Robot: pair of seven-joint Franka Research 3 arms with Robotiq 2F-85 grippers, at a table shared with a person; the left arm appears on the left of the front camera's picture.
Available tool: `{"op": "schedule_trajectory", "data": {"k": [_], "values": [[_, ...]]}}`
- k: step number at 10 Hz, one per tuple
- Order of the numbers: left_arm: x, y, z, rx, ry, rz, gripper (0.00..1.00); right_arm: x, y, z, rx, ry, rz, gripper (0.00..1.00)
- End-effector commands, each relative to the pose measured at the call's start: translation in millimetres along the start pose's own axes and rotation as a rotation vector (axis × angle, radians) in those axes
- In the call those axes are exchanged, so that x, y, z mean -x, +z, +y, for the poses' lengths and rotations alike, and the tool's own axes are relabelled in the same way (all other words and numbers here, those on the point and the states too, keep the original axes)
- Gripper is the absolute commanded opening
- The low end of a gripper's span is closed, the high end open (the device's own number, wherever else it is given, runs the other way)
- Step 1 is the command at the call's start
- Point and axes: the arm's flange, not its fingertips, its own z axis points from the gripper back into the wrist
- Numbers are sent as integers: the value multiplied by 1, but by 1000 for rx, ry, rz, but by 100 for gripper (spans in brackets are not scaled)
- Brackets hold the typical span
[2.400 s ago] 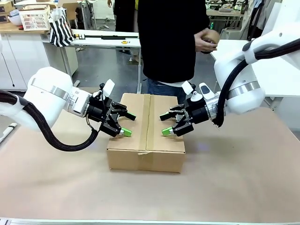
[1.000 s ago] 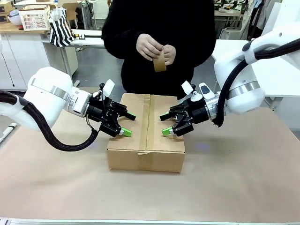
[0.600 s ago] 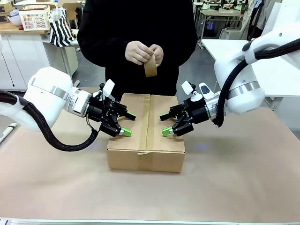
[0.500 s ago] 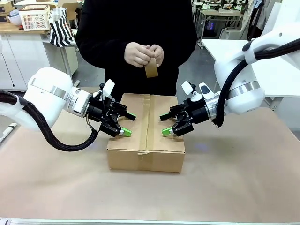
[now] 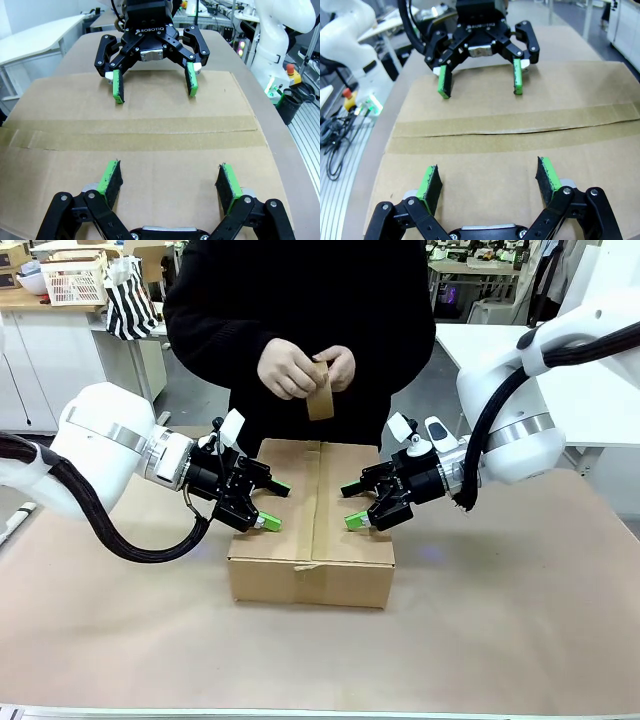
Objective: Pack the gift set into the box.
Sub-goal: Press and hold the closed box until the human finishes sealing it.
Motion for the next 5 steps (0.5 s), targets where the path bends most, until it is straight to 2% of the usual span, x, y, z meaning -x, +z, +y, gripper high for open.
{"op": "schedule_trajectory", "data": {"k": [1, 5], "values": [[3, 1, -2, 15, 13, 5, 100, 4, -2, -1, 0, -10, 1, 100], [3, 1, -2, 15, 13, 5, 100, 4, -2, -1, 0, -10, 1, 100]]}}
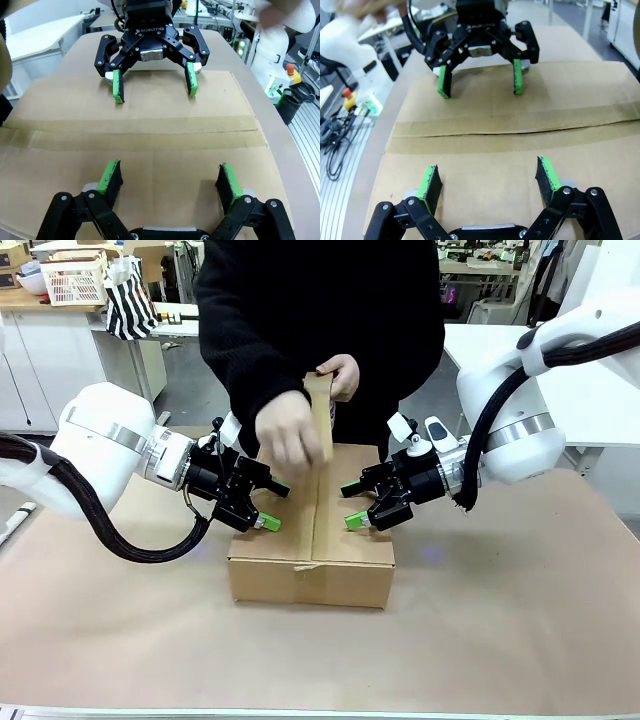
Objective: Pack the gift set into the box.
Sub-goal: Press and hold the closed box until the human finishes sealing it.
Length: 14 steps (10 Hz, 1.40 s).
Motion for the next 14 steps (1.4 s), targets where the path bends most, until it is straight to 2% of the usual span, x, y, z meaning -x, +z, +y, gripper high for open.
{"op": "schedule_trajectory", "data": {"k": [1, 14], "values": [[3, 1, -2, 15, 13, 5, 100, 4, -2, -1, 0, -10, 1, 100], [3, 1, -2, 15, 13, 5, 100, 4, -2, -1, 0, -10, 1, 100]]}}
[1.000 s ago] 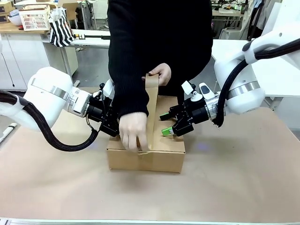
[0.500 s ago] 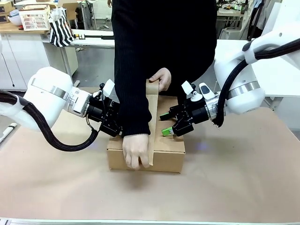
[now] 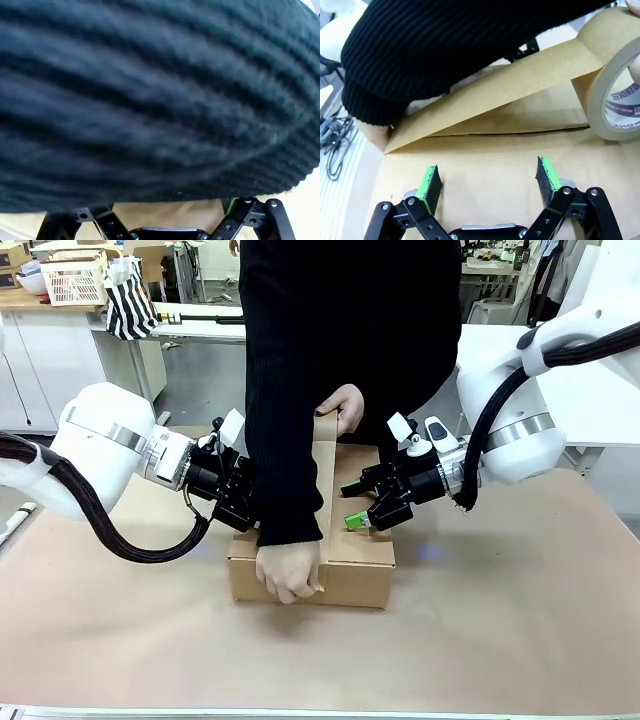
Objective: Pack the gift set into the box.
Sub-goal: Press and hold the closed box until the human finishes sealing it.
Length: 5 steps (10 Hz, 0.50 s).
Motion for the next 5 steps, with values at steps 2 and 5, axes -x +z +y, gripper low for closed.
{"op": "schedule_trajectory", "data": {"k": [2, 5], "values": [[3, 1, -2, 14, 13, 6, 100, 4, -2, -1, -1, -10, 1, 100], [3, 1, -2, 14, 13, 6, 100, 4, -2, -1, -1, -10, 1, 100]]}}
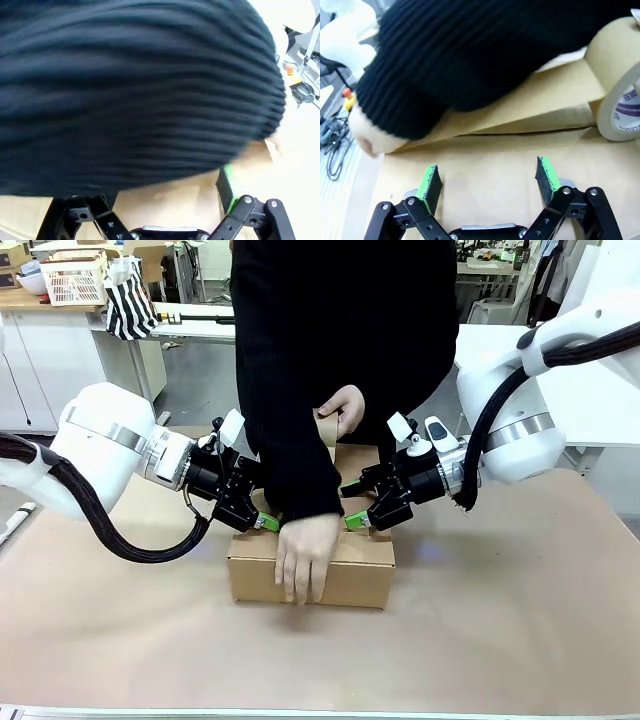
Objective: Pack the gift set into the box.
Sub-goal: Press and hold the closed box until the human finishes sealing it.
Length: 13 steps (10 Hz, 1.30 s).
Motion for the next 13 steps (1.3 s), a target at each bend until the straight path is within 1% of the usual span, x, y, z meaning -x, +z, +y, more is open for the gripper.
{"op": "schedule_trajectory", "data": {"k": [1, 13], "values": [[3, 1, -2, 13, 13, 7, 100, 4, -2, -1, 1, -11, 2, 100], [3, 1, -2, 13, 13, 7, 100, 4, -2, -1, 1, -11, 2, 100]]}}
